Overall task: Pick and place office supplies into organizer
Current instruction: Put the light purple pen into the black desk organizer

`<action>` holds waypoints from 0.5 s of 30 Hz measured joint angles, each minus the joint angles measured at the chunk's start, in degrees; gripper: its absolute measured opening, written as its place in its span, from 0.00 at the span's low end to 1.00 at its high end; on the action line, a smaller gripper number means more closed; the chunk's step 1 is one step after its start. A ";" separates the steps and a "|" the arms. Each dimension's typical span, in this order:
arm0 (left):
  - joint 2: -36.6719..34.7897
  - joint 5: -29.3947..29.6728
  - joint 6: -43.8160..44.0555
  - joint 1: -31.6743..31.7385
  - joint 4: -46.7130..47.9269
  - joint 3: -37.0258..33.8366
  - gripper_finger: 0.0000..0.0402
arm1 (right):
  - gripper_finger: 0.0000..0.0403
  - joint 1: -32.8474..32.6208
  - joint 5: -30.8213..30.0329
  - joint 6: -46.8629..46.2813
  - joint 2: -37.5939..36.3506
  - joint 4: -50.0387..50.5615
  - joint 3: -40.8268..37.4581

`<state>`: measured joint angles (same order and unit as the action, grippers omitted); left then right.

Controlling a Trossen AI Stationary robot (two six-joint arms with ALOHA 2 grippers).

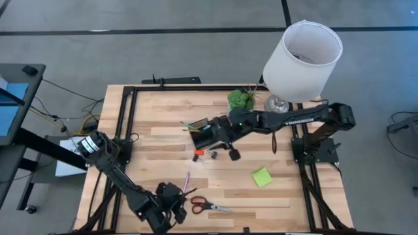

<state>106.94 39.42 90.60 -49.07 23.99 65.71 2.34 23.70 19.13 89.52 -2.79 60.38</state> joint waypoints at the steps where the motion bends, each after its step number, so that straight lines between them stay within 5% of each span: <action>1: 0.00 0.01 -1.98 0.29 -1.94 -0.03 0.07 | 0.16 0.17 0.04 -0.02 0.80 -1.45 0.00; 15: 4.87 -6.63 1.72 2.95 -8.52 -3.86 0.07 | 0.16 0.97 2.19 -3.76 9.25 -13.38 -0.02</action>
<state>111.81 32.79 92.31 -46.13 15.47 61.84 3.31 25.89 15.38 98.77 -16.17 60.36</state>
